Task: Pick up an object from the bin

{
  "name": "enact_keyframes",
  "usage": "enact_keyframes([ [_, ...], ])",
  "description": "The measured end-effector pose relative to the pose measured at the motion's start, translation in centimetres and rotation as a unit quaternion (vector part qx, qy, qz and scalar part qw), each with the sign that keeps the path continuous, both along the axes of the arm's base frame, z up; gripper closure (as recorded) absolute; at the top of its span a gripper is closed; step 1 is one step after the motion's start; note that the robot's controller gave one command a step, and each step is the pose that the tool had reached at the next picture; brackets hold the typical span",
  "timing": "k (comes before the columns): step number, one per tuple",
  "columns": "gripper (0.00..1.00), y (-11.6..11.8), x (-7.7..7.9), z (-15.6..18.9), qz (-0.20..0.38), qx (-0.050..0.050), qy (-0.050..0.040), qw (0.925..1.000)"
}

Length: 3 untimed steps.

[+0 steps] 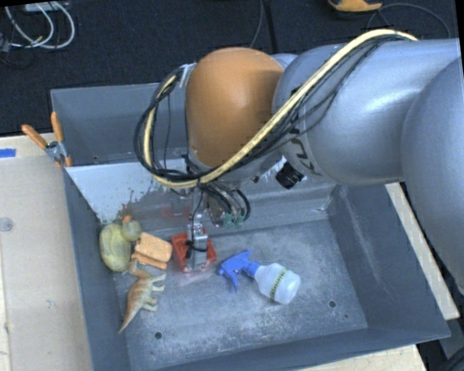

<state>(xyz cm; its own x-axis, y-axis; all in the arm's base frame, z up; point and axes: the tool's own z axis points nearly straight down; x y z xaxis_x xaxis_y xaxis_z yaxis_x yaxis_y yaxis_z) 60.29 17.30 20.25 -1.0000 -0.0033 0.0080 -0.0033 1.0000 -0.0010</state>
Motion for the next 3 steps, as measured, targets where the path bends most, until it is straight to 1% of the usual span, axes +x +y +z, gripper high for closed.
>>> enact_keyframes([
  [1, 0.0, -0.1, 0.1, 0.5, -0.001, 0.001, -0.0034, 1.0],
  [2, 0.0, 0.7, 0.9, -2.2, -0.021, 0.001, -0.0048, 0.9998],
  [3, 0.0, -2.5, 0.0, -4.1, -0.041, 0.001, 0.0, 0.9992],
])
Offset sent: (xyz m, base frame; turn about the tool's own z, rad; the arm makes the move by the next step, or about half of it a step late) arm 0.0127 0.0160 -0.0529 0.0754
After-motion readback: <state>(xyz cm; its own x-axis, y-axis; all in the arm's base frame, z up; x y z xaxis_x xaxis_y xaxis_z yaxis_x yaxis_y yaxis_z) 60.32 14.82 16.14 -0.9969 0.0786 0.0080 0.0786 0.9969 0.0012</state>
